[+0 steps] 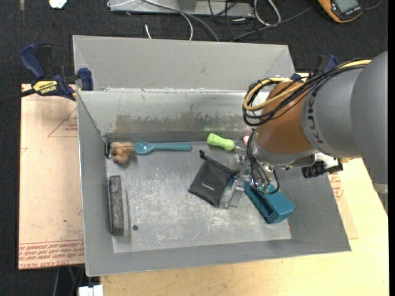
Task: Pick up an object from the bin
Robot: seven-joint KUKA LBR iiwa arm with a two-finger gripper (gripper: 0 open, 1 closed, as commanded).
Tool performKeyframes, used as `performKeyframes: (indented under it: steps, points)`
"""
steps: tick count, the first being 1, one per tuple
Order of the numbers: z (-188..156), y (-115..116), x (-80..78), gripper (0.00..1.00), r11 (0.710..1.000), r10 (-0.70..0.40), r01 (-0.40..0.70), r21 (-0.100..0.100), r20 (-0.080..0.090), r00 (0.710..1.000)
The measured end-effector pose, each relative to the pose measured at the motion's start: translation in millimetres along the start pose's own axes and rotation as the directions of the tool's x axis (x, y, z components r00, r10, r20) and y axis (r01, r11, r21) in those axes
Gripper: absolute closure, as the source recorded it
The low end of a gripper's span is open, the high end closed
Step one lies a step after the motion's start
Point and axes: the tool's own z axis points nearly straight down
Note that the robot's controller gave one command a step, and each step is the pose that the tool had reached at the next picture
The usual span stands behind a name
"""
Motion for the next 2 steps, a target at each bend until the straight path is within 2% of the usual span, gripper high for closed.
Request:
performKeyframes:
  steps: [1,2]
  points:
    - [-0.4,-7.5,-30.0,1.00,0.963,-0.270,0.270,0.000,0.008,0.963]
    - [-0.6,-7.5,-29.9,1.00,0.963,-0.269,0.269,0.000,0.008,0.963]
